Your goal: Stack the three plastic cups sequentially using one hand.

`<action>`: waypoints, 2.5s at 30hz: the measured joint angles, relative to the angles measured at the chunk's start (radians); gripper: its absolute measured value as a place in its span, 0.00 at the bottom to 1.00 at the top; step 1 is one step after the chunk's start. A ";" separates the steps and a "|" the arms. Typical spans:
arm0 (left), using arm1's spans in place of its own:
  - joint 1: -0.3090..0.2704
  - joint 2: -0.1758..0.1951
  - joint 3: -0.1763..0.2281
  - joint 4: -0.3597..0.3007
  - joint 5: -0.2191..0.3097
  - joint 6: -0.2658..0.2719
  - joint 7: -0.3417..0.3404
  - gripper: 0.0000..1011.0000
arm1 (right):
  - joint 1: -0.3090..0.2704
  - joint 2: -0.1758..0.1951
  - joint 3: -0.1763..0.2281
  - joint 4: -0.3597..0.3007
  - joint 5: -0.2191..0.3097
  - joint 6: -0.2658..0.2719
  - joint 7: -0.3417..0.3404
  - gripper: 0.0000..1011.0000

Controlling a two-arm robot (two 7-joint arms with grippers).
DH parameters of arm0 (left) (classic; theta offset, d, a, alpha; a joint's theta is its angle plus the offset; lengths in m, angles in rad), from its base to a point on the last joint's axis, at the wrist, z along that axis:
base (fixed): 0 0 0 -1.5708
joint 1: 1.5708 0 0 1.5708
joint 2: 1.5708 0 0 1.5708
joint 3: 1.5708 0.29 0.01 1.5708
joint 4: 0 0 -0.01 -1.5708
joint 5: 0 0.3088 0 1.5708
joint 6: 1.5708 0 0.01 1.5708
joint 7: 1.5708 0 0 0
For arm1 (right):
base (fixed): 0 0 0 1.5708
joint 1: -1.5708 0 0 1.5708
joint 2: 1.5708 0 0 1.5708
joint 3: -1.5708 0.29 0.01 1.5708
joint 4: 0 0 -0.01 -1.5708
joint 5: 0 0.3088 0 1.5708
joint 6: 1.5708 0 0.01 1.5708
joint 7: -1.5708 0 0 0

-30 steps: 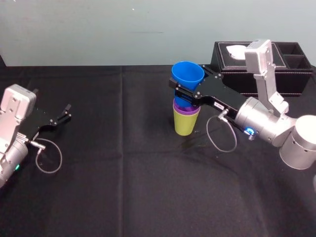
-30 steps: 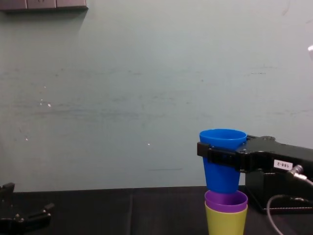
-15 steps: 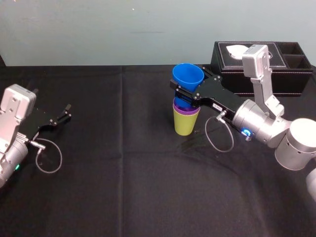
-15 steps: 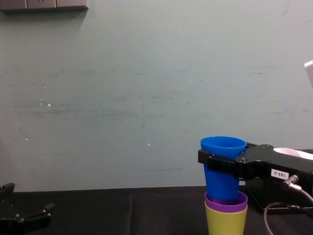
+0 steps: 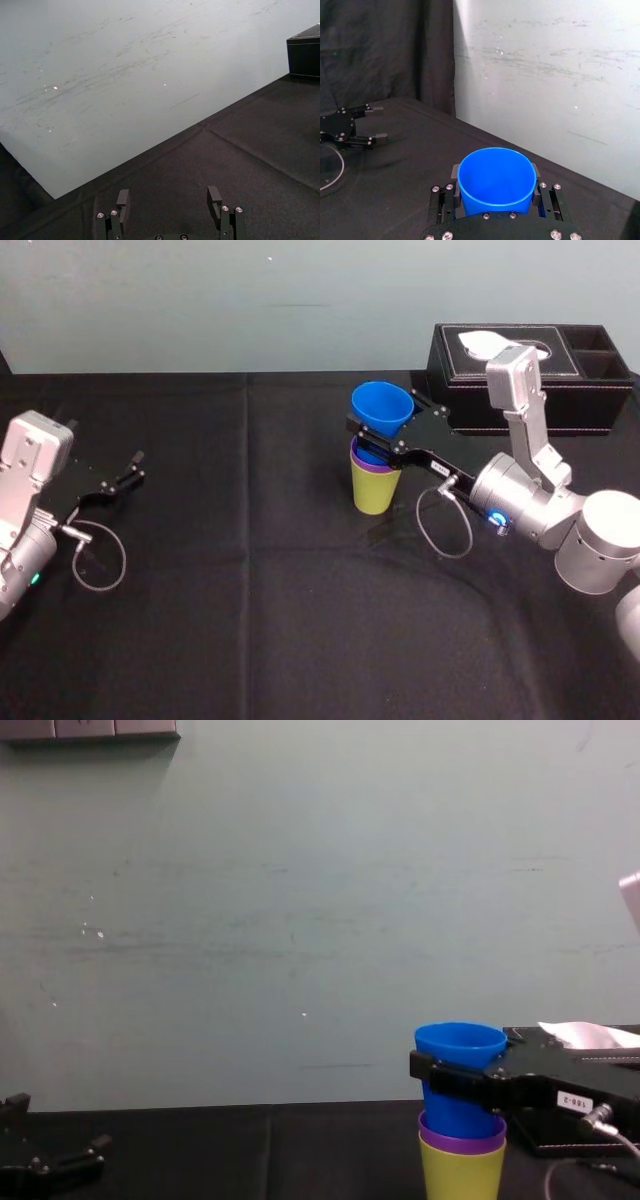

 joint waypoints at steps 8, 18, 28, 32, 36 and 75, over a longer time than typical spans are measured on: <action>0.000 0.000 0.000 0.000 0.000 0.000 0.000 1.00 | 0.003 -0.010 -0.002 0.034 -0.012 -0.005 0.004 0.74; 0.000 0.000 0.000 0.000 0.000 0.000 0.000 1.00 | 0.010 -0.019 -0.003 0.061 -0.022 -0.007 0.007 0.75; 0.000 0.000 0.000 0.000 0.000 0.000 0.000 1.00 | 0.005 -0.025 -0.002 0.068 -0.030 -0.007 0.005 0.75; 0.000 0.000 0.000 0.000 0.000 0.000 0.000 1.00 | 0.003 -0.026 -0.001 0.068 -0.031 -0.007 0.003 0.75; 0.000 0.000 0.000 0.000 0.000 0.000 0.000 1.00 | 0.003 -0.026 -0.001 0.068 -0.031 -0.007 0.003 0.75; 0.000 0.000 0.000 0.000 0.000 0.000 0.000 1.00 | -0.126 0.015 0.089 -0.151 -0.025 0.025 -0.128 0.99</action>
